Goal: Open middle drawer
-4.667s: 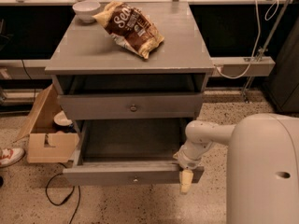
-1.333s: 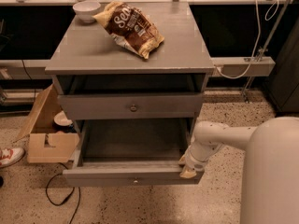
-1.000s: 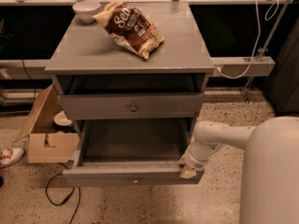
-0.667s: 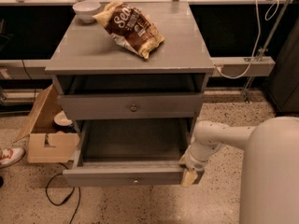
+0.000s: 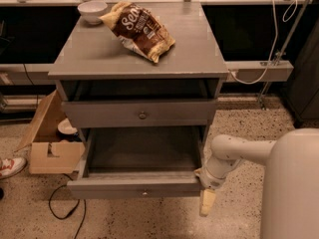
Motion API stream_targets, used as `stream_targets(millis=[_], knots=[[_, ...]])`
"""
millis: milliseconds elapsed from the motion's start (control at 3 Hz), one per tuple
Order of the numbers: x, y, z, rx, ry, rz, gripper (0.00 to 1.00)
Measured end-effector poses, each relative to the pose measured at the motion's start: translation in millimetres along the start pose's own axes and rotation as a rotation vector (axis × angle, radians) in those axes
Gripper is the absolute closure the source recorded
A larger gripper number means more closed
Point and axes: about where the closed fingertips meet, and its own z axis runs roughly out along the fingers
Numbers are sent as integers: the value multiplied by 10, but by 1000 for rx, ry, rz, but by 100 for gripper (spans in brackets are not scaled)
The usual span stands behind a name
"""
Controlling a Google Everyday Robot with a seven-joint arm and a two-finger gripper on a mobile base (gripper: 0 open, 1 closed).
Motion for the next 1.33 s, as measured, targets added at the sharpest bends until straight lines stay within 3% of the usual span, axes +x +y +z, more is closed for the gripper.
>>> stream_targets(millis=[333, 667, 1000, 1333], knots=[[68, 128, 63, -26, -10, 29, 21], [12, 88, 45, -26, -10, 29, 45], [-19, -22, -18, -26, -10, 30, 84], [-24, -98, -56, -26, -10, 30, 100]])
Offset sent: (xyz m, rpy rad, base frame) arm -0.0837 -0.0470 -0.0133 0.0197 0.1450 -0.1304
